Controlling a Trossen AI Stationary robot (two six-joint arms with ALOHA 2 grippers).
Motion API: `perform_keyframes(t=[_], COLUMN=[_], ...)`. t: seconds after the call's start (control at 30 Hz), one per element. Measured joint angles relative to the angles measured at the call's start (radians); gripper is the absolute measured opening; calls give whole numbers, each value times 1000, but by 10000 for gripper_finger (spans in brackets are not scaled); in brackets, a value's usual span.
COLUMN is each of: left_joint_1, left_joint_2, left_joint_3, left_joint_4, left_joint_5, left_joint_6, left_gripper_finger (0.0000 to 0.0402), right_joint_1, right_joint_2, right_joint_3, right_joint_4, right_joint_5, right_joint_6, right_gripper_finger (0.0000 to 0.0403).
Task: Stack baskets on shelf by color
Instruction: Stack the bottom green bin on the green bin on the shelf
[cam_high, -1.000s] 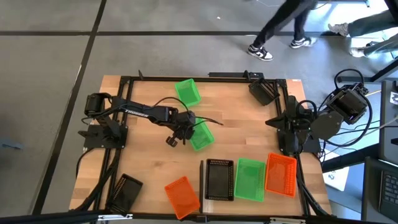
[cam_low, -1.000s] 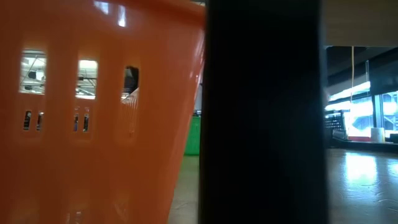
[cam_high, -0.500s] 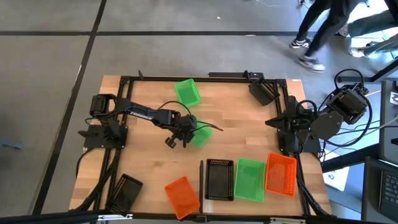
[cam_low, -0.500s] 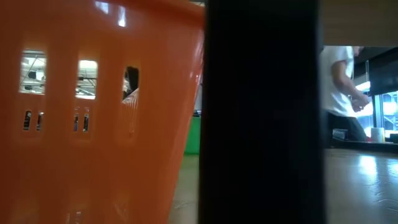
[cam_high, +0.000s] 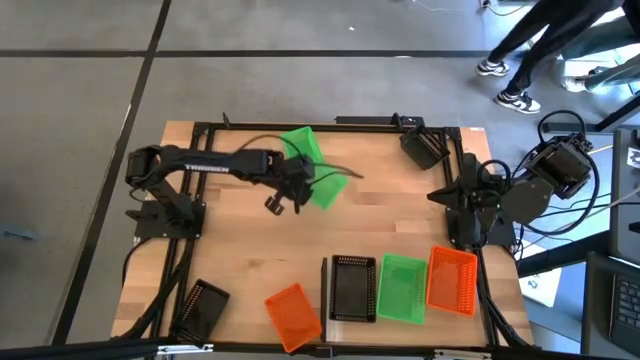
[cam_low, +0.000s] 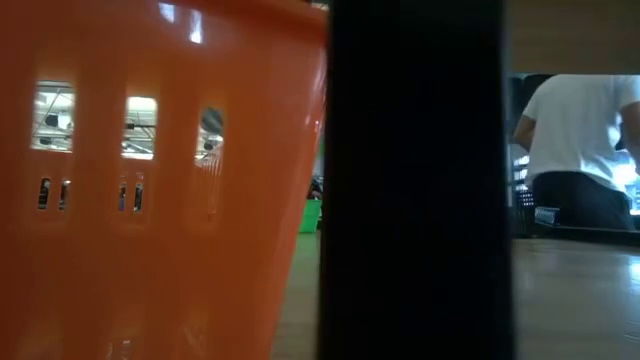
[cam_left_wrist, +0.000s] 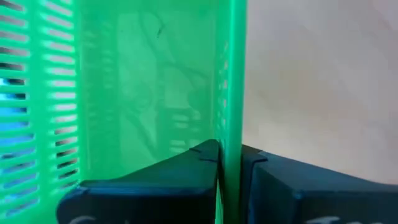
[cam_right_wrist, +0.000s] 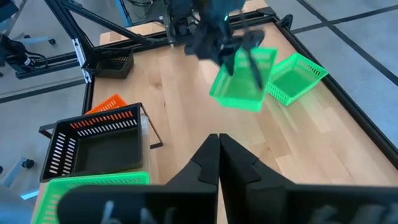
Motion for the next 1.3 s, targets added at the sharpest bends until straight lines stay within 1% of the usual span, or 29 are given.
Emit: perform_keyframes(t=[0.17, 0.27, 0.37, 0.5, 0.6, 0.7, 0.83, 0.9, 1.0, 1.1, 1.3], left_joint_1=[25, 15, 1, -13, -24, -39, -54, -62, -74, -84, -92], left_joint_2=[-7, -8, -8, -8, -8, -7, -7, -7, -7, -7, -7], left_joint_3=[157, 238, 290, 339, 352, 352, 352, 352, 352, 352, 352], left_joint_4=[-87, -84, -83, -80, -77, -62, -58, -55, -36, -24, -25], left_joint_5=[-25, -139, -240, -320, -364, -412, -430, -431, -451, -459, -476], left_joint_6=[71, 166, 273, 356, 418, 448, 456, 454, 453, 453, 451], left_gripper_finger=[0, 0, 0, 0, 0, 0, 0, 0, 0, 0, 0], right_joint_1=[0, 0, -19, -74, -125, -180, -253, -295, -361, -416, -490], right_joint_2=[0, 4, 5, 15, 33, 62, 107, 136, 184, 234, 295], right_joint_3=[0, 0, 0, 0, 0, 0, 0, 0, 0, 0, 0], right_joint_4=[-1, -6, -5, -5, -5, 4, 53, 91, 149, 220, 349], right_joint_5=[19, 22, 24, 33, 51, 46, 48, 50, 51, 51, 14], right_joint_6=[20, 30, 36, 55, 31, -15, -92, -126, -159, -245, -365], right_gripper_finger=[0, 0, 1, 6, 29, 66, 116, 133, 145, 147, 148])
